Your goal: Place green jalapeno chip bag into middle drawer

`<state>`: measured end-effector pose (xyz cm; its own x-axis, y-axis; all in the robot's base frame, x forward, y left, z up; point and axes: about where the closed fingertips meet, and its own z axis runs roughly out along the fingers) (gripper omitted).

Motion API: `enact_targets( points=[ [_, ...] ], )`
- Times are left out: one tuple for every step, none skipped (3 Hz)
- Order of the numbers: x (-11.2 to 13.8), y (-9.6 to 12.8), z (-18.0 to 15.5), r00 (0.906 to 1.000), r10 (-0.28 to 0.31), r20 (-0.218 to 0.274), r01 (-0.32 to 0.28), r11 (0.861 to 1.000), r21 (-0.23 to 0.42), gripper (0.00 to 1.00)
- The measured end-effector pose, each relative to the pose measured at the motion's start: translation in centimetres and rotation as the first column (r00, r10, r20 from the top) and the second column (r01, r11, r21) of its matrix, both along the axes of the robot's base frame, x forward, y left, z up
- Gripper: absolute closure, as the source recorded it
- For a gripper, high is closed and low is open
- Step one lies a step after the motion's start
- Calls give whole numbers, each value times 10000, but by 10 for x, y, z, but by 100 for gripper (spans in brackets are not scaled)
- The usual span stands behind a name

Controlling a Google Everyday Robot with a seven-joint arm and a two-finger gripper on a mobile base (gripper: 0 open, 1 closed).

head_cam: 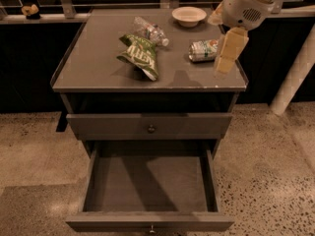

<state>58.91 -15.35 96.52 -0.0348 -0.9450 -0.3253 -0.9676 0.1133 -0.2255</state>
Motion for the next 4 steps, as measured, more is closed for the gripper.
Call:
enact_targets(
  points=[
    [0,0,0,10000,-2,-2,2,10000,-3,0],
    [9,0,-7,9999,60,-92,-58,9999,144,0],
    [35,23,-30,9941,920,-580,-872,9930,798,0],
    [70,61,-55,9783,1947,-701,-1798,9673,1788,0]
  ],
)
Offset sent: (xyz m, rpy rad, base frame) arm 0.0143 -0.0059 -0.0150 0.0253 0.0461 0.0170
